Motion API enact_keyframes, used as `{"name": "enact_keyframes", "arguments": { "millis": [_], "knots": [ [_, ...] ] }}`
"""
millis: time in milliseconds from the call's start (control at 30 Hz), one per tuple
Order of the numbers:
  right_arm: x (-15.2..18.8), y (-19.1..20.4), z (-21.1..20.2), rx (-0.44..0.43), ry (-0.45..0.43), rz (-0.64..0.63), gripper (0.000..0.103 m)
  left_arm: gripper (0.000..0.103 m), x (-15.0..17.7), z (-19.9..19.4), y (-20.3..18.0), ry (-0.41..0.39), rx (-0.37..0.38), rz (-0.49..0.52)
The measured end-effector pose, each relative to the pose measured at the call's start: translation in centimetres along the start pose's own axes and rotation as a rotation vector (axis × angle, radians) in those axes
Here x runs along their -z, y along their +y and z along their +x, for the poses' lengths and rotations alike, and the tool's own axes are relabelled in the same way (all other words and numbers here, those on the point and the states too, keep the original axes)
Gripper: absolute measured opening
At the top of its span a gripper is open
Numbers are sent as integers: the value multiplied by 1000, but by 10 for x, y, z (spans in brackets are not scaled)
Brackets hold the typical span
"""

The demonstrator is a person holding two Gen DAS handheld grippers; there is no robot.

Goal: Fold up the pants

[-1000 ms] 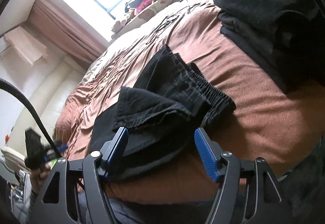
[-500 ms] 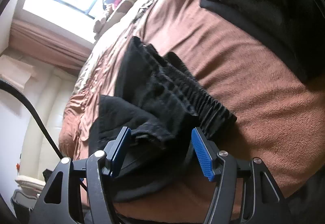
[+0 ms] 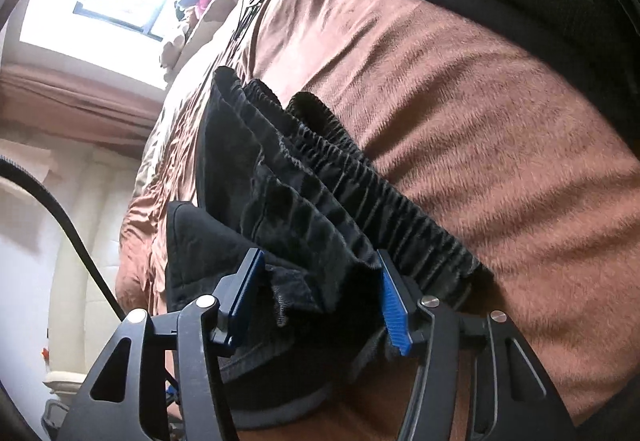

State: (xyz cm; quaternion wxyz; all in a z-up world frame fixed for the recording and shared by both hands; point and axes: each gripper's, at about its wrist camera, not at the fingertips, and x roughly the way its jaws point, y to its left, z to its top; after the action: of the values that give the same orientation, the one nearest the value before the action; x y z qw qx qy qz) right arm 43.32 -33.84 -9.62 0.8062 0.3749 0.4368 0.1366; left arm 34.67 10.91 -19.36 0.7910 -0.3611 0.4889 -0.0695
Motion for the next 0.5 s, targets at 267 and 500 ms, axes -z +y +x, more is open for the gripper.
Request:
{"name": "enact_keyframes", "arguments": {
  "millis": [267, 500],
  "knots": [
    [-3, 15, -36, -40, -101, -59, 5, 64, -2, 4, -1, 14, 4, -8],
    [15, 10, -69, -21, -151, -81, 1, 56, -6, 6, 1, 16, 8, -23]
  ]
}}
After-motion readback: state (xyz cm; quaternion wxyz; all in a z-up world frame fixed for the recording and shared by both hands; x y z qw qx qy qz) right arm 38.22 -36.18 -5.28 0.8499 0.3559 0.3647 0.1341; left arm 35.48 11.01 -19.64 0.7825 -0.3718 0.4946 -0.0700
